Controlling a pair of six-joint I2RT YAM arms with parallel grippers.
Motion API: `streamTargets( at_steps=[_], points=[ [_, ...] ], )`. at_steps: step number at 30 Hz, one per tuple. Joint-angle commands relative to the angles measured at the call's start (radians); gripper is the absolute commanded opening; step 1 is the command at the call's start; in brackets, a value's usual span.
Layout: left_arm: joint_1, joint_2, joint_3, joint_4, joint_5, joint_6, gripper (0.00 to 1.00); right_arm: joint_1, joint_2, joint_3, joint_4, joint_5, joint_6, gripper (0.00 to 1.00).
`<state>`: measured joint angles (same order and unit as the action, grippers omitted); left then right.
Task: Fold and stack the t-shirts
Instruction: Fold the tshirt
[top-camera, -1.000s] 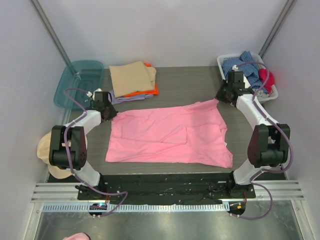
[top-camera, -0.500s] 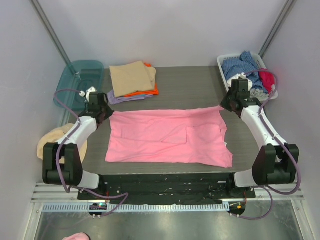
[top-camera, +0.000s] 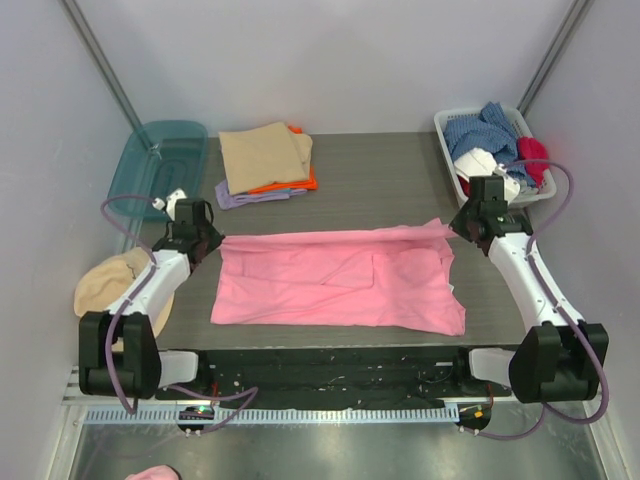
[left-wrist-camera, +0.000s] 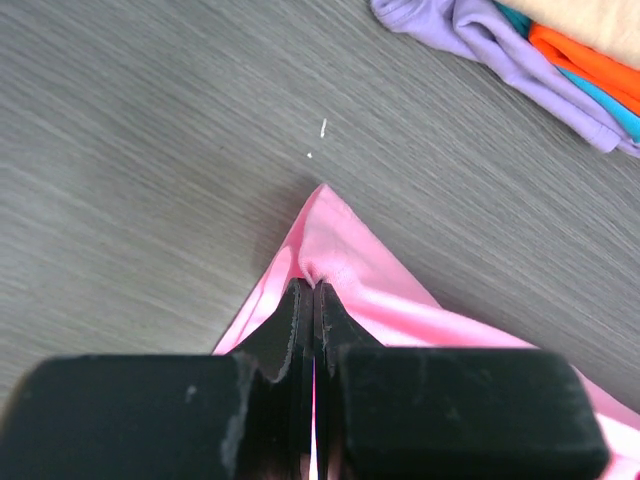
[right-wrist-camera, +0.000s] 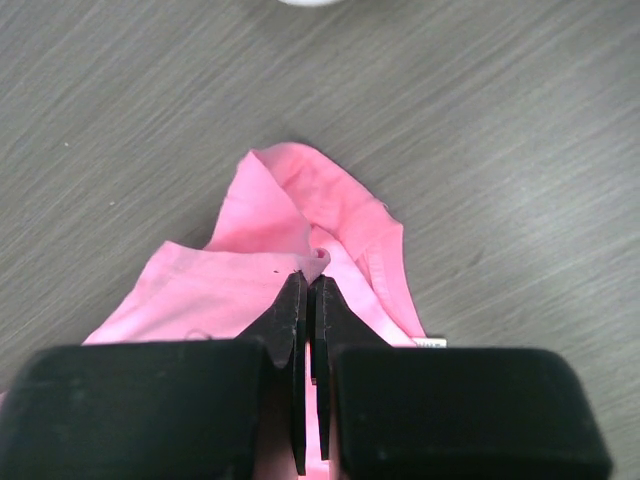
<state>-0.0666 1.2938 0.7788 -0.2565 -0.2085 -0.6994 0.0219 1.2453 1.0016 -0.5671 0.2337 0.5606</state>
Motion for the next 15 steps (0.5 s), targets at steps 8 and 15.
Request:
streamTargets(
  at_steps=[8, 15],
  points=[
    [0.007, -0.16, -0.096, -0.059, -0.06, -0.032, 0.0, -0.01, -0.098, -0.096, -0.068, 0.013, 0.071, 0.01],
    [0.008, -0.237, -0.165, -0.076, -0.046, -0.066, 0.0, -0.01, -0.159, -0.188, -0.093, 0.015, 0.122, 0.01]
  ],
)
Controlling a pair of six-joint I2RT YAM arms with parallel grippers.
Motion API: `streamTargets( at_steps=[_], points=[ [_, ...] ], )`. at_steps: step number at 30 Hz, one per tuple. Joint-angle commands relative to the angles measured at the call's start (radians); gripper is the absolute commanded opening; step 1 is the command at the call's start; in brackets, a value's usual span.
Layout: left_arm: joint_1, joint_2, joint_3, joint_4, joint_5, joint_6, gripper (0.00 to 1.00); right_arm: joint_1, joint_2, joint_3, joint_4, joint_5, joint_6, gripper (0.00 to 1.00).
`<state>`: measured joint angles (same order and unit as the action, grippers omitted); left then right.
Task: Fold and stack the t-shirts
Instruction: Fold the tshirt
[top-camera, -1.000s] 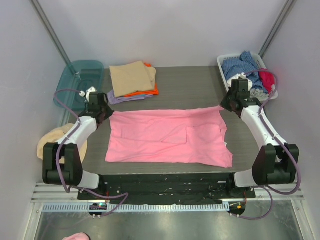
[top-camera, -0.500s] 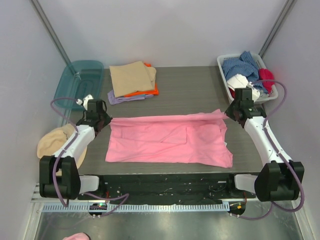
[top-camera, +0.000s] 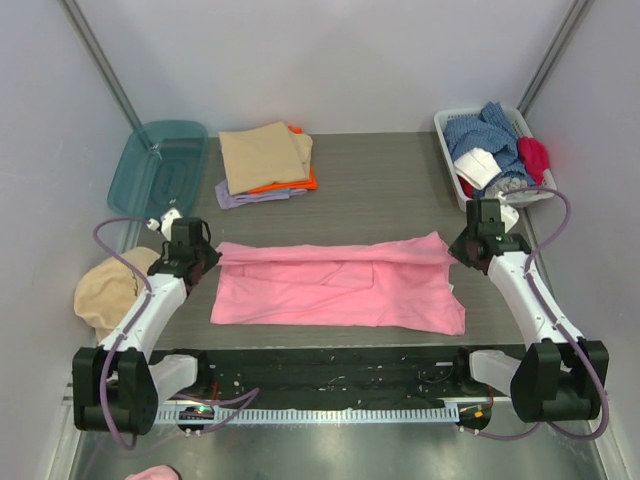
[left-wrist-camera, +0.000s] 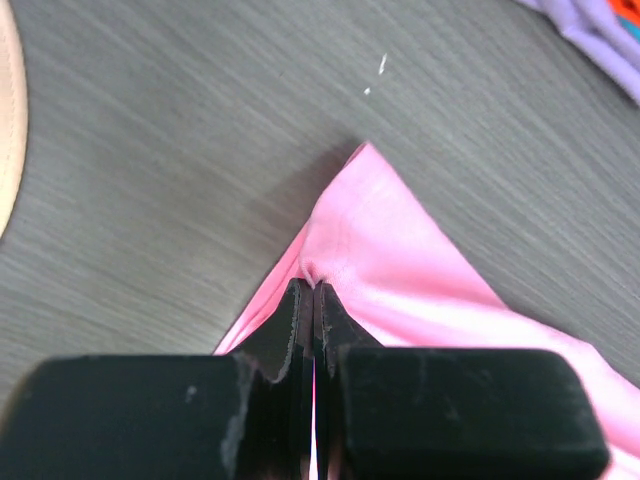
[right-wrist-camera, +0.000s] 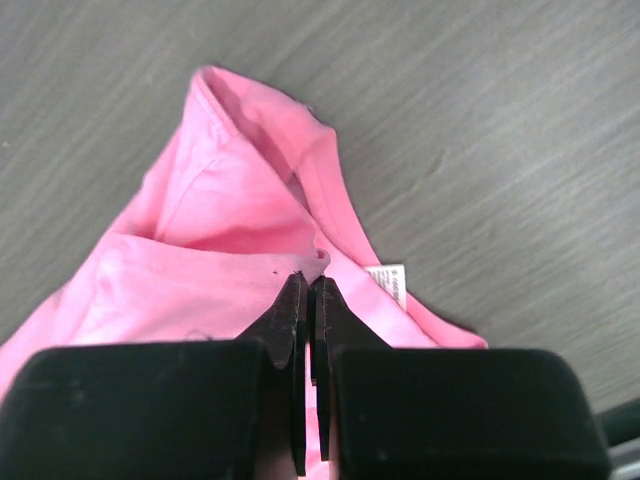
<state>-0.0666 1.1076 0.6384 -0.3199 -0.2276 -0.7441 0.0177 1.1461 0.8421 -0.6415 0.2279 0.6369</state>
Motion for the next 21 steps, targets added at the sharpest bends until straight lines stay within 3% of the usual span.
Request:
streamTargets(
  at_steps=[1, 21],
  points=[
    [0.007, -0.069, -0.032, -0.016, -0.027, -0.023, 0.0, -0.005, -0.068, -0.034, -0.021, 0.028, 0.047, 0.01],
    [0.007, -0.169, -0.144, -0.067, -0.026, -0.055, 0.0, -0.004, -0.203, -0.092, -0.144, 0.041, 0.092, 0.01]
  ],
)
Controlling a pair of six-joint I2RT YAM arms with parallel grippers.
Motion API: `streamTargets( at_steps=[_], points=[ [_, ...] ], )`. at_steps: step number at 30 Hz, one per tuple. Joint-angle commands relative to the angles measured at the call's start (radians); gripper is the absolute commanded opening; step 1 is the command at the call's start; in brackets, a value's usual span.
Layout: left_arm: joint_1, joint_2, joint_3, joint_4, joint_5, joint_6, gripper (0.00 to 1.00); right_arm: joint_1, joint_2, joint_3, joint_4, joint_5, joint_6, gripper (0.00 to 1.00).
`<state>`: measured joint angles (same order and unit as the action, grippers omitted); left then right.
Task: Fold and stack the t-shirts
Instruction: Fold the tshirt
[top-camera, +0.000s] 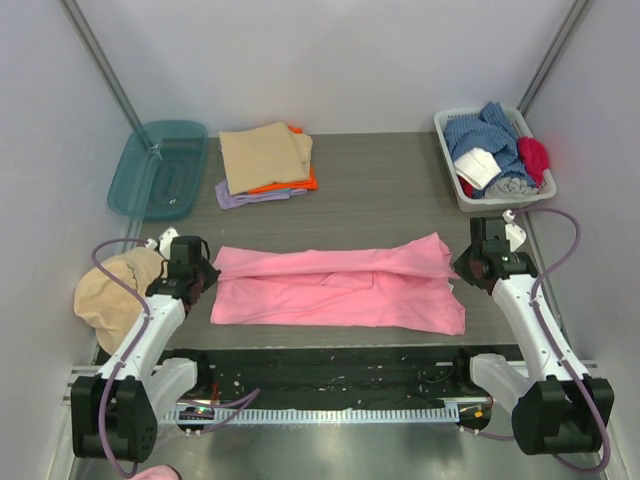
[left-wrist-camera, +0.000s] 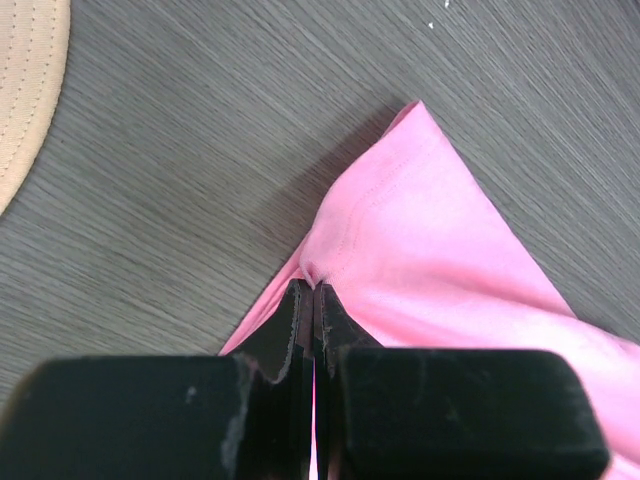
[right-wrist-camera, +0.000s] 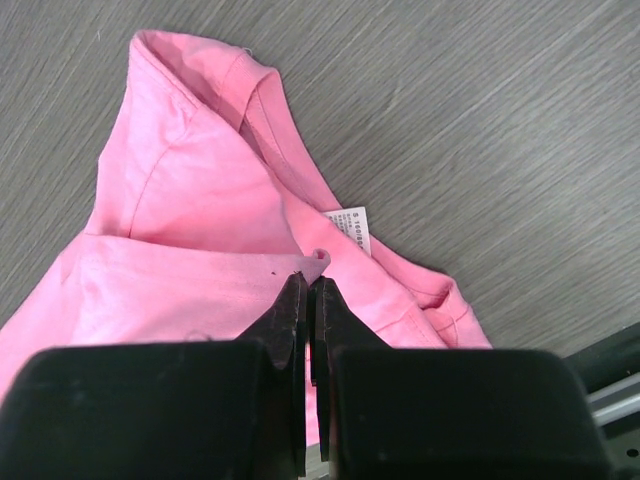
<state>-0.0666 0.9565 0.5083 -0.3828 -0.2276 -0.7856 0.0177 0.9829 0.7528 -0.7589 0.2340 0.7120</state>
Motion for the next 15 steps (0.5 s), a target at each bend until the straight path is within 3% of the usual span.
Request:
streamTargets(
  at_steps=[1, 15],
  points=[
    [0.007, -0.018, -0.016, -0.002, -0.026, -0.015, 0.0, -0.005, -0.049, -0.003, -0.034, 0.028, 0.02, 0.01],
    [0.008, -0.03, -0.042, -0.042, -0.016, -0.055, 0.0, -0.005, -0.134, -0.047, -0.103, -0.058, 0.099, 0.01]
  ],
)
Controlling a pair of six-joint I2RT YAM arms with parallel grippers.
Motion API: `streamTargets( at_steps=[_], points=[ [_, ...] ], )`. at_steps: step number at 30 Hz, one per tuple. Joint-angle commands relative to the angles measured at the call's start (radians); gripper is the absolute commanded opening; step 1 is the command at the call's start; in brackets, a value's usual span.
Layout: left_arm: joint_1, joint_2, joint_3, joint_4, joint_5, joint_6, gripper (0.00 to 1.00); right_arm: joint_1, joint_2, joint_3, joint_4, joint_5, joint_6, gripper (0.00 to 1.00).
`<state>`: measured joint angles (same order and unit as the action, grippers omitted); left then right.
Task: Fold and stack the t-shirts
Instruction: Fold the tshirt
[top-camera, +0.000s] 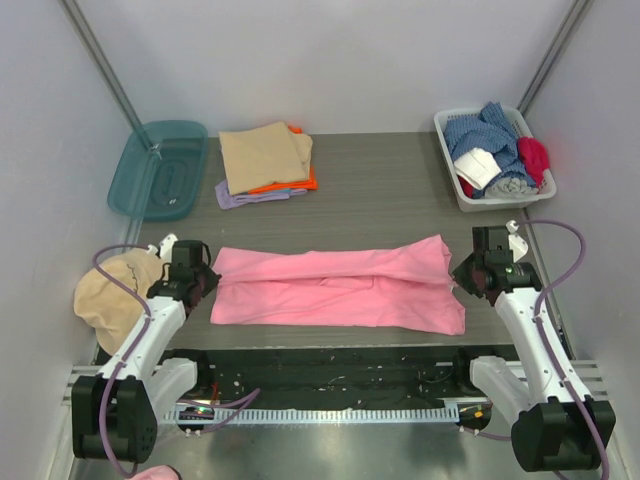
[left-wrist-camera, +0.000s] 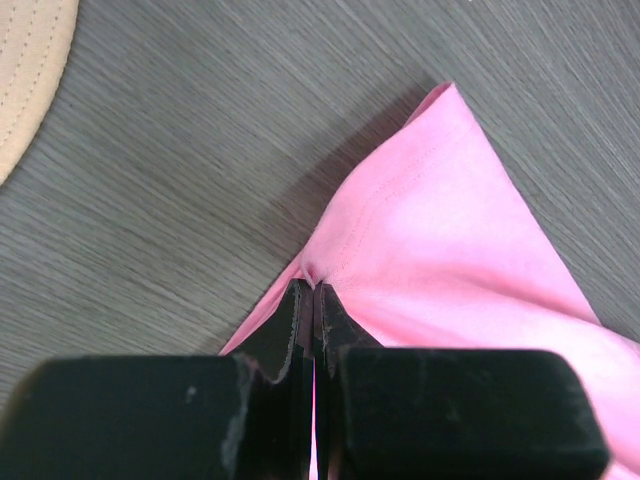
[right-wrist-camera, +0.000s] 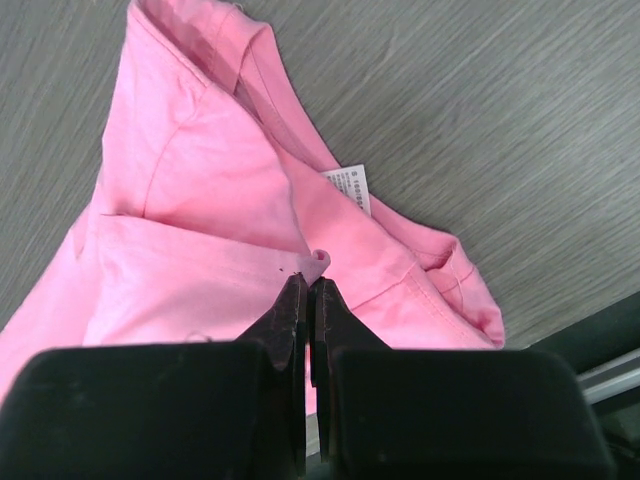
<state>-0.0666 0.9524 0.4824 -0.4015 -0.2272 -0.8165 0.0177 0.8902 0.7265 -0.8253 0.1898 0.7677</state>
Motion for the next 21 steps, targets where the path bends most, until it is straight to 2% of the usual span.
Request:
streamTargets(
  at_steps=[1, 21],
  points=[
    [0.008, -0.03, -0.019, -0.026, -0.021, -0.029, 0.0, -0.005, -0.049, -0.022, -0.047, -0.013, 0.051, 0.01],
    [0.008, -0.061, -0.05, -0.076, -0.024, -0.058, 0.0, -0.005, -0.14, -0.081, -0.115, -0.046, 0.076, 0.01]
  ],
)
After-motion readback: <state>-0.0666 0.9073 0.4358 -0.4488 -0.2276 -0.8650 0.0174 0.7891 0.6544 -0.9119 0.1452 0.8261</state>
